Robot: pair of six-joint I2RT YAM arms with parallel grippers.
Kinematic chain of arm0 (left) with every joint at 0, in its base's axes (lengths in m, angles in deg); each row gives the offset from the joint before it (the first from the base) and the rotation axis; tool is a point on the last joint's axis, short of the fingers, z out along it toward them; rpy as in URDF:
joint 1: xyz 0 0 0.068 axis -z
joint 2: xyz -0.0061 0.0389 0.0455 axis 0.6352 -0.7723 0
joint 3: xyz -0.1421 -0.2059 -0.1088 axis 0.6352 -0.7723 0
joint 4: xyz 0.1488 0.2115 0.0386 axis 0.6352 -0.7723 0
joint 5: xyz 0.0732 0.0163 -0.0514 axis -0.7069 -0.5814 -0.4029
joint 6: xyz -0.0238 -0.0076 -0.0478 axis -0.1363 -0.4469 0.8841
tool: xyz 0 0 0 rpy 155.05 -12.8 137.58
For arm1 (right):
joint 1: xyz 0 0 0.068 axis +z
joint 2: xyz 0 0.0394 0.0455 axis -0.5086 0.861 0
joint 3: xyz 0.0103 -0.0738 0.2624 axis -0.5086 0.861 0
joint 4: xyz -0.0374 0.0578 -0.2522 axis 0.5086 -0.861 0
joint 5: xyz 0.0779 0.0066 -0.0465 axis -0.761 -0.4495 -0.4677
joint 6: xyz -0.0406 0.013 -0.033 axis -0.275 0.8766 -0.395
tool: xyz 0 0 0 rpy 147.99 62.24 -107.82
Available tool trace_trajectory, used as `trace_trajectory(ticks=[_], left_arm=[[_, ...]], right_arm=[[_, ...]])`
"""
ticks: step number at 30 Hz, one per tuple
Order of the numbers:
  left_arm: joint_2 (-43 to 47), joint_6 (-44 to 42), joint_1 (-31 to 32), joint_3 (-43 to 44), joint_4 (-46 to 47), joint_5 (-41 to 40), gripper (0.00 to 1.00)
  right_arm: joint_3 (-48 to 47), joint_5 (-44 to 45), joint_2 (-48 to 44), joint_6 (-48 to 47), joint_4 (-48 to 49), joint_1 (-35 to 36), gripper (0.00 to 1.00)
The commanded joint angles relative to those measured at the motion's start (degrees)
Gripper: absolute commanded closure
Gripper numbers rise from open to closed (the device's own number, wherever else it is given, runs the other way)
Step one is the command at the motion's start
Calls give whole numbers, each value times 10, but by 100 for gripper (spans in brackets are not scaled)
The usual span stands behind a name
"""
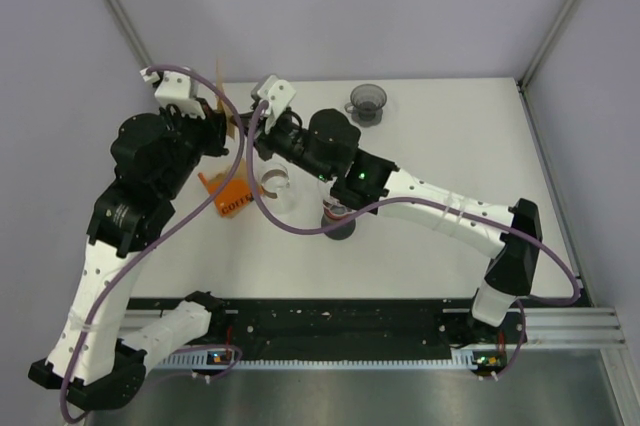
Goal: Place the coffee filter in the dripper
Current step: Place the coffee filter in the coffee dripper.
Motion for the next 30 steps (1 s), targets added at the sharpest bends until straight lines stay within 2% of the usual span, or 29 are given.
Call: trace_trajectory(ticks=[1,6,10,17,24,27,30], left_arm=[[13,-38,4,-6,26,15,100],[25,-81,4,-27,37,50,100],[34,-133,4,-45,44,62,100],[32,-146,4,-47,52,87,100],[35,-135,4,-45,57,102,100],[37,-133,4,-46,59,104,100],[42,-136,3,-49,67,111,100]], right_arm=[[-1,-3,-18,-12,16,1,100],[12,-83,-49,56,19,-40,68],[45,-186,-74,185,78,-90,58],[11,-244,-39,269,95,-87,43],[-24,-239,-3,289,68,-79,44],[-35,-227,5,289,51,-78,54],[-41,-219,12,288,39,-79,56]])
